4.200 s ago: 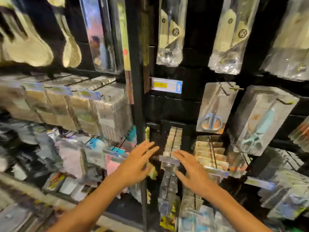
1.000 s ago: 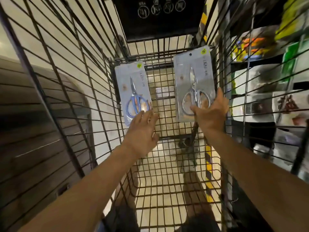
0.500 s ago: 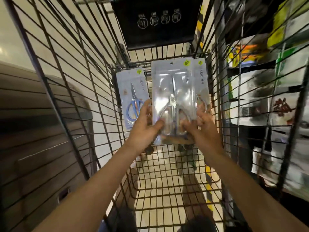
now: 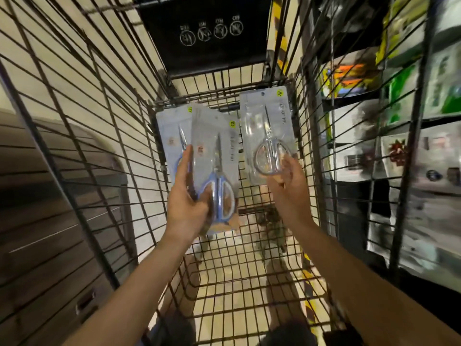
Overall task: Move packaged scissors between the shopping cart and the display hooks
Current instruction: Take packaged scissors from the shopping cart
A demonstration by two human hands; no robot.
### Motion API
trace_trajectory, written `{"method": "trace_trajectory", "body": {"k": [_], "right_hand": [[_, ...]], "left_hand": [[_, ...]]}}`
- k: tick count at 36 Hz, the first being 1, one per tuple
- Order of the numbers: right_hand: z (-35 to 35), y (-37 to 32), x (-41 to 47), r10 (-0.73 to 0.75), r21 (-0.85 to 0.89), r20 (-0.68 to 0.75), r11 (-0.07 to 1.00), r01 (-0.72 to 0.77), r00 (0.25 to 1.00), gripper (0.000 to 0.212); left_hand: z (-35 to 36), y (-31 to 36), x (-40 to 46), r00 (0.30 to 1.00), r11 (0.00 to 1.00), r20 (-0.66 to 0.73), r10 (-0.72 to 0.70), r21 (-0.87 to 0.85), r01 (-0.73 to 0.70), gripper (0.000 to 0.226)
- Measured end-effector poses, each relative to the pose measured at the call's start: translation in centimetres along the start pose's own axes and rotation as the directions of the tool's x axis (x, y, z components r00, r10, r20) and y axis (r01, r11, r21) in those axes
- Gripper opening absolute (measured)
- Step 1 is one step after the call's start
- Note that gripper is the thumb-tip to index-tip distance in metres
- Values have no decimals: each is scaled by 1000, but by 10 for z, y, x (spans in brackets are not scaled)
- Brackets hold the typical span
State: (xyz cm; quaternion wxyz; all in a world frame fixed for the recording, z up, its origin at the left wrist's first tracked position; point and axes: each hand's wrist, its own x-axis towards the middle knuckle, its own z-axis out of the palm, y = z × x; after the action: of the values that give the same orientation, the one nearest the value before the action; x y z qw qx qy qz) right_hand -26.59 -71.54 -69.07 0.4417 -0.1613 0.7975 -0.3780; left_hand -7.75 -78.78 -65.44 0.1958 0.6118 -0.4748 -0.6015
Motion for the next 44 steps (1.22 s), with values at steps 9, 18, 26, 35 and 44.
{"method": "trace_trajectory", "body": {"k": [9, 18, 26, 35, 44], "right_hand": [[10, 23, 90, -97, -460, -67, 886, 55, 993, 79], [21, 27, 89, -38, -438, -159, 898, -36, 986, 103], [17, 13, 83, 4, -354, -214, 932, -81, 977, 91], [7, -12, 61, 64, -214, 64, 976, -48, 996, 58], [-27, -86, -50, 37, 81, 106, 996, -46, 994, 31]], "left_hand": [[-10, 5, 0, 999, 998, -24, 39, 41, -38, 90], [-13, 9, -3, 999, 999, -12, 46, 3, -46, 90], [-11, 21, -7, 998, 998, -29, 60, -16, -60, 90], [-19, 29, -10, 994, 994, -39, 103, -32, -105, 88], [-59, 91, -67, 984, 984, 19, 177, -14, -177, 87]]}}
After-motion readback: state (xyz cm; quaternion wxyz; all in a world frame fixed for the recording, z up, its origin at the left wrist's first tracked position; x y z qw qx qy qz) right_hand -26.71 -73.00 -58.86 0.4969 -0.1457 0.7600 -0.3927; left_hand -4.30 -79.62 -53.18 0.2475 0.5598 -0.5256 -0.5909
